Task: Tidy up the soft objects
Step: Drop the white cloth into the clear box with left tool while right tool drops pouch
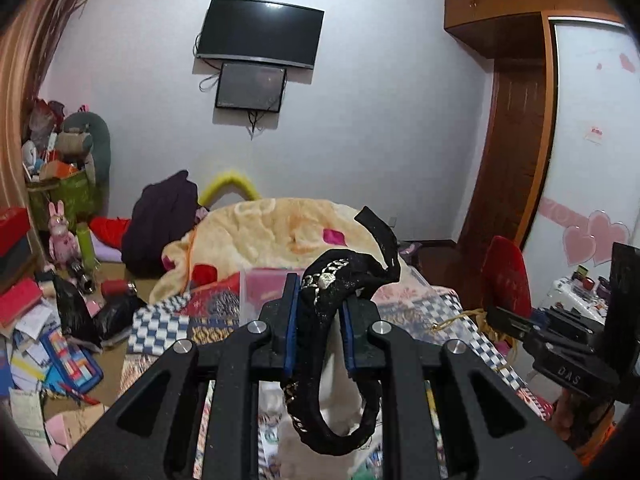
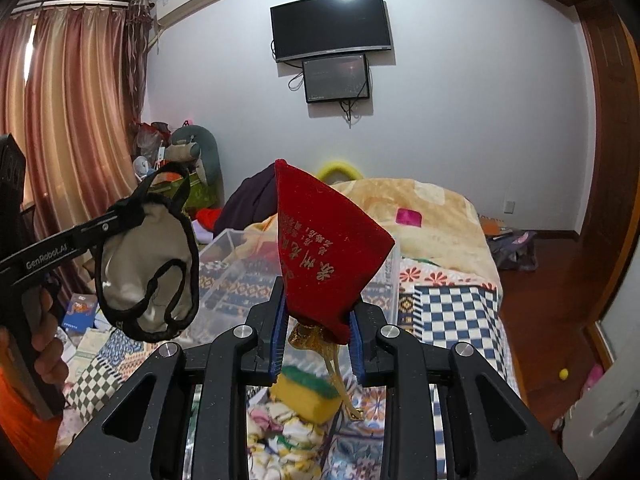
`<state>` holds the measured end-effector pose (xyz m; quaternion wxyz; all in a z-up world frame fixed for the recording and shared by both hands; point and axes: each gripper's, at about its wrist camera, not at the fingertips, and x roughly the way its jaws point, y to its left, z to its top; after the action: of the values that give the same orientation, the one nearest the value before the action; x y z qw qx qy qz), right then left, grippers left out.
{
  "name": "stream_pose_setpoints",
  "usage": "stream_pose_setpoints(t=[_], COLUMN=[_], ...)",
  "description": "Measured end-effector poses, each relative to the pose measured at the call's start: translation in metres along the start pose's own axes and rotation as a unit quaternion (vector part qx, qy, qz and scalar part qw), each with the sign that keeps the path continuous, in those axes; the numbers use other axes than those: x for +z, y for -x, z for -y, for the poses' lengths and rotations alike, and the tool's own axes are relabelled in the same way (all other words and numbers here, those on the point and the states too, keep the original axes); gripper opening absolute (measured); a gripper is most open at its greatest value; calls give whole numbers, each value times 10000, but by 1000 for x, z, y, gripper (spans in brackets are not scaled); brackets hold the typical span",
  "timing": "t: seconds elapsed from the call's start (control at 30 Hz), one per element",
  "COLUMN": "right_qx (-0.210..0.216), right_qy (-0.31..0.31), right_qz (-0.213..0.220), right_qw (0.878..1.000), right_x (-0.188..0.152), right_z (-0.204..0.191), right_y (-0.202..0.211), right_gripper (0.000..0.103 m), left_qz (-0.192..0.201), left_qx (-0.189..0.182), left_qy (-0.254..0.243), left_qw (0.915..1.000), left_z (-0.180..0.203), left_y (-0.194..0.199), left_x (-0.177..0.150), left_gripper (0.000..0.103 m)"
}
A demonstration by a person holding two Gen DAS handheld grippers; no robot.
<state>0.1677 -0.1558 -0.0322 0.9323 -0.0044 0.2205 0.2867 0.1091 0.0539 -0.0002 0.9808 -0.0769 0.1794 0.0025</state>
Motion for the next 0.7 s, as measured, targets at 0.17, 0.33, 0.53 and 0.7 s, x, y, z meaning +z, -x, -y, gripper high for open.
stream_pose_setpoints(t=[0.17,0.33,0.53,0.7], right_qx=[17,-23,11,34], right_qy=[-19,62,121,218], right_qz=[-47,-207,-449,-743], right_qw=[10000,9998,9989,9970], right_x=[4,5,8,4], right_z=[1,-1,-1,-5], right_y=[-12,-27,-49,-70], right_gripper=[24,24,24,24], left_qz=[34,-97,-375,-749], left_qx=[31,269,317,255], left_qy=[8,-119,49,162], left_qw=[10000,9995,9988,9967], left_z=[4,9,4,1], left_y=[-16,-44,-78,-103], left_x=[15,19,11,2], left_gripper=[18,18,18,18])
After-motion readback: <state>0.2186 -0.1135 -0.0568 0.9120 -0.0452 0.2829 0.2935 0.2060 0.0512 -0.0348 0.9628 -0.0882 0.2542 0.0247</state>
